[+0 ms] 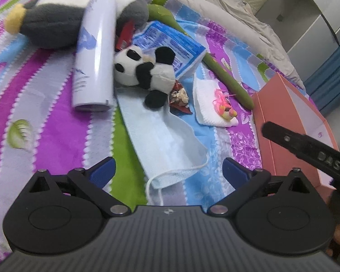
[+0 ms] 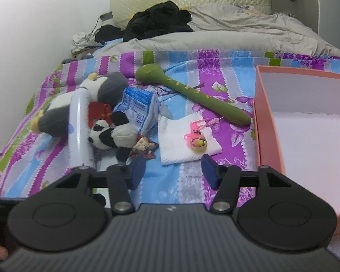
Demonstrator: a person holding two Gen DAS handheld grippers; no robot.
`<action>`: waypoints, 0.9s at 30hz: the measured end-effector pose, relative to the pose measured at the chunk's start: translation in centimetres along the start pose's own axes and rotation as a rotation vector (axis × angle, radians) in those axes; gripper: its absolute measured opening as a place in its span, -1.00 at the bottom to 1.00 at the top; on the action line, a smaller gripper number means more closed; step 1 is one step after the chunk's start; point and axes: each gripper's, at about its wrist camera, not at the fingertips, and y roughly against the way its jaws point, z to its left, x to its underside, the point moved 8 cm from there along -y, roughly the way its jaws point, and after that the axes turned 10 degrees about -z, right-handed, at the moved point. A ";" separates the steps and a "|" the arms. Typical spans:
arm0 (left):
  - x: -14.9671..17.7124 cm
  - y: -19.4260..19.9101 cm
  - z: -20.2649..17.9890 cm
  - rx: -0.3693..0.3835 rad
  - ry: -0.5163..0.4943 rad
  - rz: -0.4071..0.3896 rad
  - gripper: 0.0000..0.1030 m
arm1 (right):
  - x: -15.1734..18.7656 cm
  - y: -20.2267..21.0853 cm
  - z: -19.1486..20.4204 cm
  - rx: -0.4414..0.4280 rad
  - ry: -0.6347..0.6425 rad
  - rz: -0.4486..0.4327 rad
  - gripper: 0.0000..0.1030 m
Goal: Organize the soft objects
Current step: 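Grasp the light blue face mask with the left tool while the right tool grasps the pink-yellow squishy toy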
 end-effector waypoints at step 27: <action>-1.8 -10.4 0.5 0.057 0.088 0.005 0.04 | 1.8 -14.0 -3.8 0.066 -0.005 0.099 -0.18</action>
